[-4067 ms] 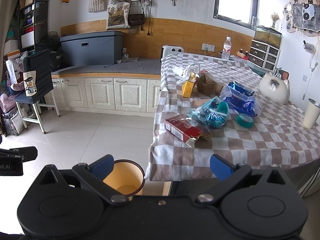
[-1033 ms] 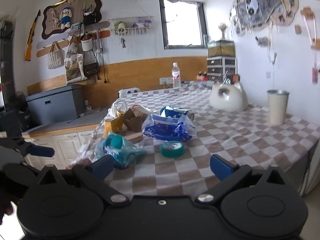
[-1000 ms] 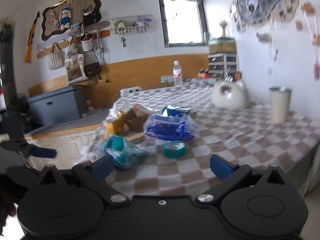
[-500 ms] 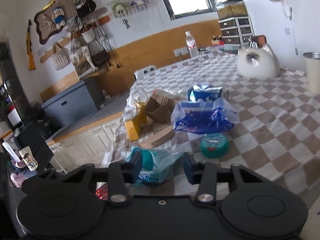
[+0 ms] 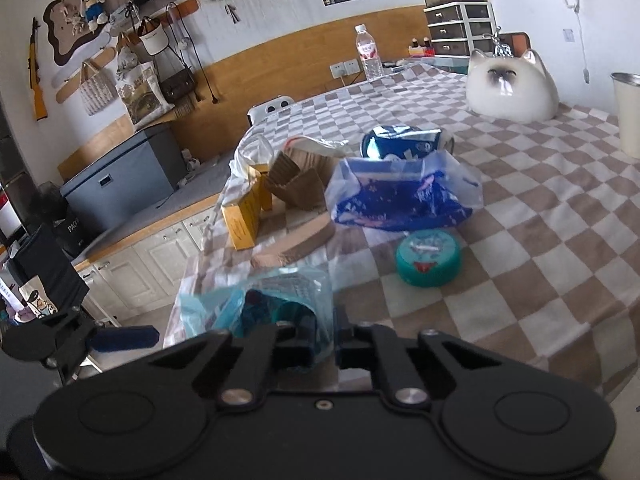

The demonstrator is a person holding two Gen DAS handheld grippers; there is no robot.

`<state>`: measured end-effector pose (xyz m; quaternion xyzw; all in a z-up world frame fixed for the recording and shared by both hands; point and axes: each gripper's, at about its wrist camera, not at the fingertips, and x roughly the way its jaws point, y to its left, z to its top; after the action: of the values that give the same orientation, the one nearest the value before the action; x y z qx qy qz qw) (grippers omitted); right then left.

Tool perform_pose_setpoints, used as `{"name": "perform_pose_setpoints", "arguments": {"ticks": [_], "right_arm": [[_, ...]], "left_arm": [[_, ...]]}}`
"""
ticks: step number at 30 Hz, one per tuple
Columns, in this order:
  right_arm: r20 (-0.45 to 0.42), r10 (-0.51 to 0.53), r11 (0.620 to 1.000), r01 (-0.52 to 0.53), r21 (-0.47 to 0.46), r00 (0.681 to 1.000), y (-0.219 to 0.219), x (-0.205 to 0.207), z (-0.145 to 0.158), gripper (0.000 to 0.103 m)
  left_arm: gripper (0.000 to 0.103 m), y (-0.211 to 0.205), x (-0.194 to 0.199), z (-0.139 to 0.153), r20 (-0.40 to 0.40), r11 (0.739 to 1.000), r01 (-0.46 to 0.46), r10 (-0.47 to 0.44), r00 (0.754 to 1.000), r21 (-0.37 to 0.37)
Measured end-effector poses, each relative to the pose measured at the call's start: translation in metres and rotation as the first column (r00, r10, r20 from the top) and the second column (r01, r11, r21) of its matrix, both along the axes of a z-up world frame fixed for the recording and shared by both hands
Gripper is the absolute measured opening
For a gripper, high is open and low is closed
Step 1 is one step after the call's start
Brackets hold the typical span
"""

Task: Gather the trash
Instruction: 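Grasp the red cigarette box with the left tool while the right tool grasps the light-blue snack bag, then carry the red box and blue bag in both tools over the wastebasket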

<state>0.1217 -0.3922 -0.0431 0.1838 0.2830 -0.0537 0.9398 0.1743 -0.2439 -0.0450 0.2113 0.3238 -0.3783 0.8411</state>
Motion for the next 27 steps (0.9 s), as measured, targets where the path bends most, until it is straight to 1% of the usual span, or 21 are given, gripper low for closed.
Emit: {"name": "perform_pose_setpoints", "arguments": {"ticks": [2,3,4,8,13,16,20,27], "right_arm": [[0.003,-0.007,1.000,0.007,-0.002,1.000,-0.002,-0.004,-0.002,0.005],[0.007,-0.011,1.000,0.011,-0.002,1.000,-0.002,-0.006,-0.002,0.005],[0.011,-0.016,1.000,0.016,-0.001,1.000,-0.003,-0.008,-0.002,0.005],[0.028,-0.029,0.999,0.029,-0.021,0.999,-0.004,-0.017,0.000,0.004],[0.054,-0.054,0.997,0.057,-0.059,0.997,-0.004,-0.030,0.004,0.004],[0.072,-0.069,0.993,0.075,-0.089,0.995,-0.002,-0.038,0.009,0.004],[0.099,-0.085,0.985,0.098,-0.140,0.991,0.003,-0.048,0.018,0.004],[0.144,-0.080,0.978,0.106,-0.180,0.986,0.015,-0.062,0.033,0.004]], "left_arm": [[0.087,0.002,0.003,-0.001,-0.028,1.000,-0.007,0.007,1.000,-0.018],[0.085,0.003,0.004,-0.002,-0.049,1.000,-0.014,0.012,0.999,-0.028],[0.085,0.005,0.005,-0.003,-0.059,0.999,-0.021,0.019,0.998,-0.038],[0.084,0.011,-0.001,-0.002,-0.051,0.996,-0.041,0.038,0.998,-0.074],[0.084,0.022,-0.008,0.012,0.003,0.983,-0.116,0.117,0.993,-0.143],[0.084,0.030,-0.012,0.025,0.028,0.968,-0.150,0.159,0.987,-0.202],[0.084,0.041,-0.020,0.042,0.060,0.948,-0.186,0.208,0.976,-0.257],[0.084,0.071,-0.036,0.058,0.064,0.904,-0.256,0.295,0.953,-0.343]]}}
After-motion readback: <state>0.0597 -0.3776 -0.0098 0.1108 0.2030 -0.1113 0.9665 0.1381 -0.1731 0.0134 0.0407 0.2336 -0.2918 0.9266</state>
